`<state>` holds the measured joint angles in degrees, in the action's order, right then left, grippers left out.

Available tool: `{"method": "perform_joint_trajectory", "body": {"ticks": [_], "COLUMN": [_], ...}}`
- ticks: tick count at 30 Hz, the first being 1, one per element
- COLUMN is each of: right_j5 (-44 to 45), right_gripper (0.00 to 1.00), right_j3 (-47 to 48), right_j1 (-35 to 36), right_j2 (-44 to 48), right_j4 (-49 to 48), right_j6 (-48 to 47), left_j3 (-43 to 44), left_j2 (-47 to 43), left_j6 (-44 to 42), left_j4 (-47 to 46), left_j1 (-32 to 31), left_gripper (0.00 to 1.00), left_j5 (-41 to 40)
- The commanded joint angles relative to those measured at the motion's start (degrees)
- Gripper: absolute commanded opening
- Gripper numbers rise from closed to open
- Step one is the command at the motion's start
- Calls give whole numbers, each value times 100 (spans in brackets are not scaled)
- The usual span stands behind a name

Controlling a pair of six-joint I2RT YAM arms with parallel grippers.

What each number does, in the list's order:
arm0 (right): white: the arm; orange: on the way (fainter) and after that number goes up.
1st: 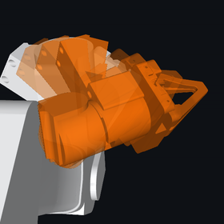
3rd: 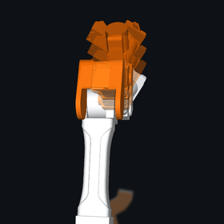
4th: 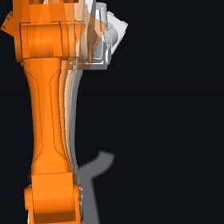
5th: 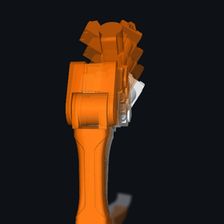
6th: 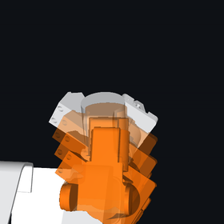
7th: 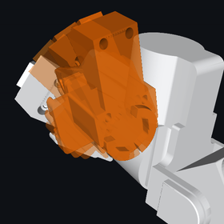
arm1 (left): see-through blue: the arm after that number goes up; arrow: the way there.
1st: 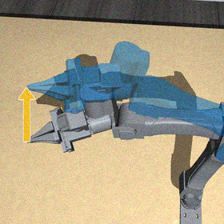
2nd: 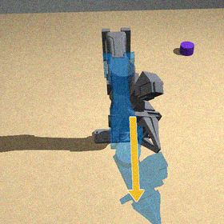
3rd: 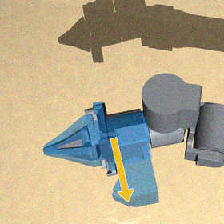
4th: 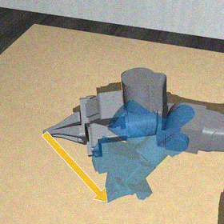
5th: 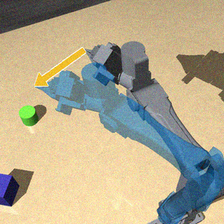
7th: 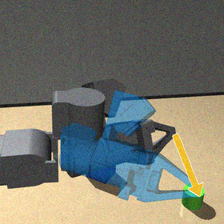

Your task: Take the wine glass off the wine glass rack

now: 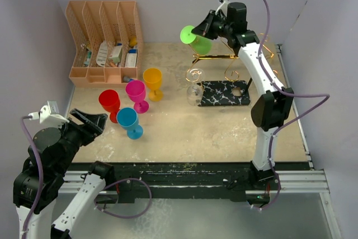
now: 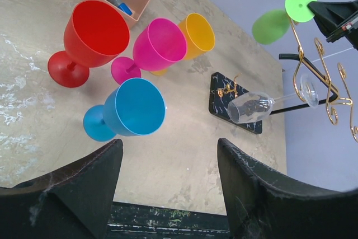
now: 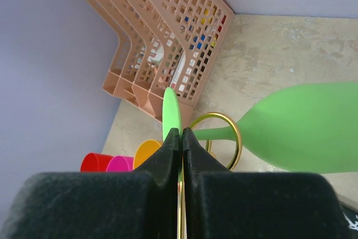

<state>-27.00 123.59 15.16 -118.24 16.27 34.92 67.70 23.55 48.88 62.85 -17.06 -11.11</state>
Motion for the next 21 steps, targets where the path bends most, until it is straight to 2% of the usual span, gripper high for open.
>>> {"method": "perform_joint_trajectory", "body": {"ticks": [1,13,21], "right_j5": [-195,-767,-1037], "right_gripper": [0,0,0], "right_j3": [-329,-855,-883], "right_j1": [-30,-100,-110], "right_j2": [506,570,426], "right_j4": [-829,-1519,-1749], "right_j6": [383,1241,1563], "left_j3": [37,132,213], "left_j2": [-41,-55,-77], "left_j6": [15,48,64], "left_j4": [-73,-32,51], "left_j1": [-19,-23,-14], "left_gripper": [72,72,72], "left_j5": [-23,4,-31]}}
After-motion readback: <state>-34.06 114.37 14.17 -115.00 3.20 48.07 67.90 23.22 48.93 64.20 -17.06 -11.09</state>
